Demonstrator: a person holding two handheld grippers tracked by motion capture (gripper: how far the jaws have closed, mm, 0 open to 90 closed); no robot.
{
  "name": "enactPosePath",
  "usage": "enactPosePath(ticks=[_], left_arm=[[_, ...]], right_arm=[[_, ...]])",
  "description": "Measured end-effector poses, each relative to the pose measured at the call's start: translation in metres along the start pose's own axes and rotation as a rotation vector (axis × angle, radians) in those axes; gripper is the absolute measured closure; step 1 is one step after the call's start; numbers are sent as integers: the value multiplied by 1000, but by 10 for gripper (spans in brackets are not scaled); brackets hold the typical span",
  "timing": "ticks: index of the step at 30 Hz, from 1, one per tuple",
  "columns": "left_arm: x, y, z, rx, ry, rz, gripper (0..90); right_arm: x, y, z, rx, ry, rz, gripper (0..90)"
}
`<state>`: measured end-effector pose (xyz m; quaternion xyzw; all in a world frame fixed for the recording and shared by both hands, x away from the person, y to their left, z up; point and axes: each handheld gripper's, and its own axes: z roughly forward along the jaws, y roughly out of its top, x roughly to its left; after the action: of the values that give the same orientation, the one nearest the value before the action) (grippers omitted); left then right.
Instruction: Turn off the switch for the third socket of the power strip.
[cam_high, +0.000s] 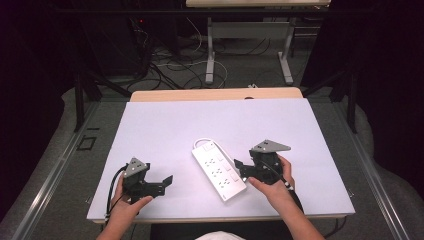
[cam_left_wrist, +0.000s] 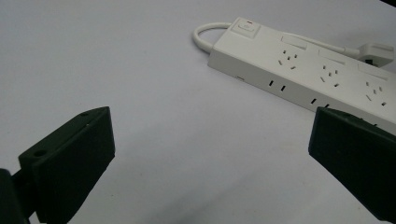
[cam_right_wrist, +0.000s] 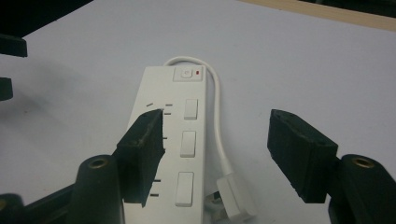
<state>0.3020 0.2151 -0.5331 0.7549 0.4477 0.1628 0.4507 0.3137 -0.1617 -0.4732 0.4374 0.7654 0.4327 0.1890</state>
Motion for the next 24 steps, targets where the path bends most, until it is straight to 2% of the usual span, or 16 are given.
enactPosePath(ticks=[7, 9, 12, 15, 19, 24], left_arm=[[-1, 0, 0, 6, -2, 1, 3], [-1, 0, 0, 8, -2, 3, 4], [-1, 0, 0, 7, -3, 6, 4], [-1, 0, 0, 9, -3, 4, 4], [-1, 0, 0, 9, -4, 5, 4], [0, 0, 0, 12, -2, 11, 4]], right_arm=[[0, -1, 7, 28, 19, -7, 473], [0, 0, 8, 41, 25, 1, 485], [-2, 0, 11, 59, 38, 40, 494], [-2, 1, 12, 65, 39, 45, 494], [-2, -1, 18, 108, 37, 43, 496], [0, -3, 22, 145, 40, 44, 540]])
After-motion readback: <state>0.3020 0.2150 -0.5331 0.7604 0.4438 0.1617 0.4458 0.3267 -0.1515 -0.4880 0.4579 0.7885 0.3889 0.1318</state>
